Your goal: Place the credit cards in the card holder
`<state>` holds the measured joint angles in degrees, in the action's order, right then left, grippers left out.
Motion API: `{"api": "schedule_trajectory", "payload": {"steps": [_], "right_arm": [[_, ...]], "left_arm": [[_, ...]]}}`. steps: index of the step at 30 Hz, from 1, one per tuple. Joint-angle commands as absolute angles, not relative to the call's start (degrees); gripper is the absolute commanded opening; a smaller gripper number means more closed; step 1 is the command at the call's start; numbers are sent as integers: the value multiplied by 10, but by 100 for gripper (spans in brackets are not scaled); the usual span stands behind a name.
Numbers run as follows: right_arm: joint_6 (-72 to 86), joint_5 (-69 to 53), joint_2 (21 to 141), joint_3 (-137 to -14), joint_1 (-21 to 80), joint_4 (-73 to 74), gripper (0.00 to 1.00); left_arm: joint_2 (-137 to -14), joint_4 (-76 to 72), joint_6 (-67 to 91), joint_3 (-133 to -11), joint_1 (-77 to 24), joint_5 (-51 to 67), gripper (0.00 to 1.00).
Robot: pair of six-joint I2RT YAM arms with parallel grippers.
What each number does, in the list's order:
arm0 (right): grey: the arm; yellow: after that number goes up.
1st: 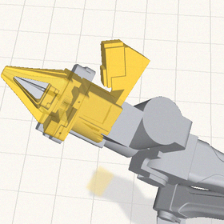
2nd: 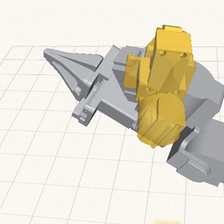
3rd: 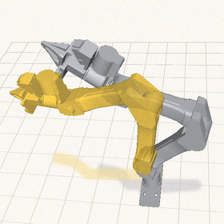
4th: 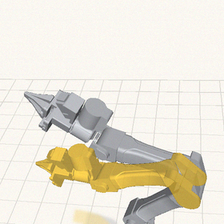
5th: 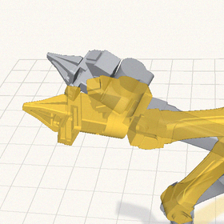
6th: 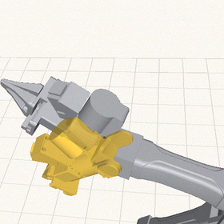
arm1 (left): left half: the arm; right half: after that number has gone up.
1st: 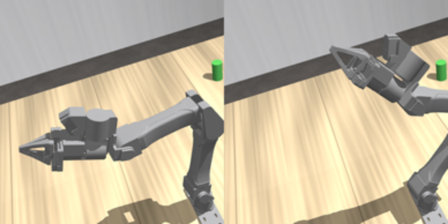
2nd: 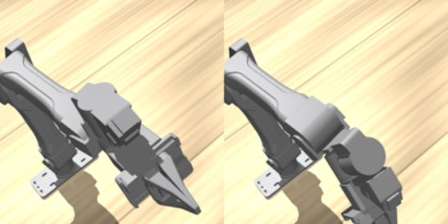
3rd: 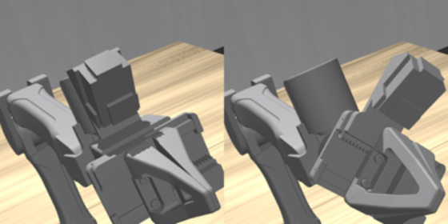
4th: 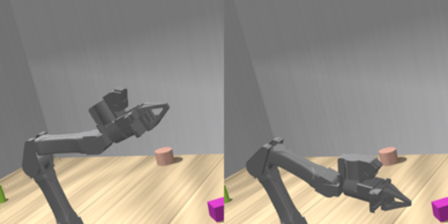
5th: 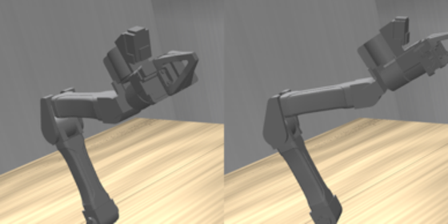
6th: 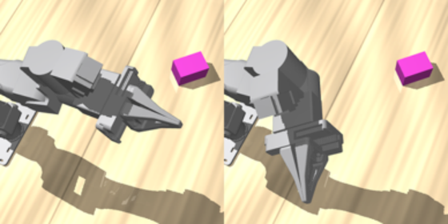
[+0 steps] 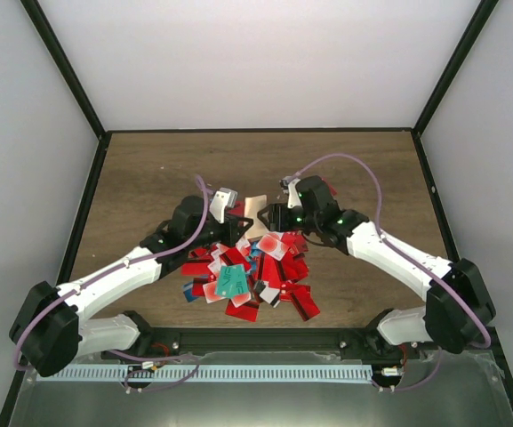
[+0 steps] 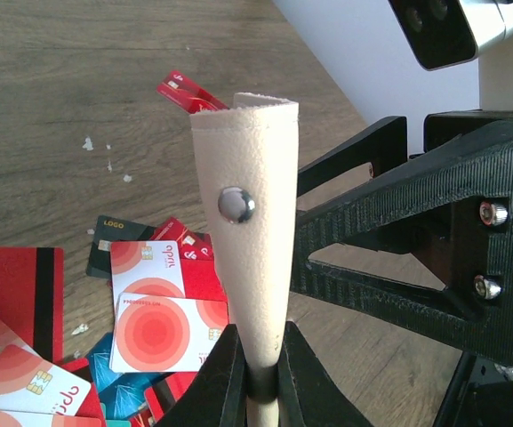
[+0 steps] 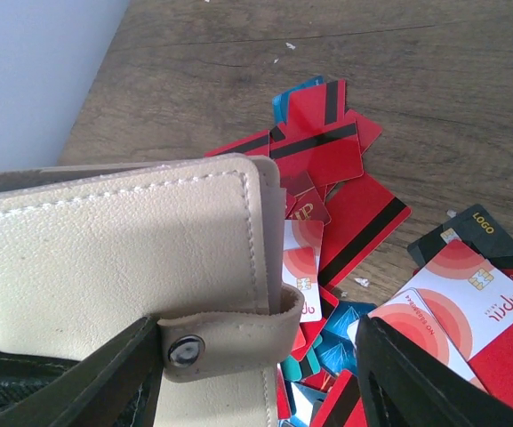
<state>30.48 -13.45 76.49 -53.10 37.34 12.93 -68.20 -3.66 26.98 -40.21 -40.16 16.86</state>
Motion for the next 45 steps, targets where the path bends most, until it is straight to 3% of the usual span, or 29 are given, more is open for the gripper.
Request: {"api": "schedule_trajectory", "payload": {"steps": [1,18,29,37,42,45], "right_arm": [[299,-40,789,-511,361,150,60],[272,-25,803,-479,283,150,59],[257,-39,724,-481,229,169,59],[226,-249,603,-436,230,80,61],[236,-415,597,-438,230,33,67],[240,-453,600,-442,234,10,71]], "left_arm": [[-652,-76,263,-437,-408,207,4],[-631,-40,259,-476,-408,189,4],[-629,22,235,-532,-407,143,4],[-644,19,229,-527,-408,126,4],[-661,7,231,-521,-407,143,4],[-673,0,234,-518,-408,155,4]]}}
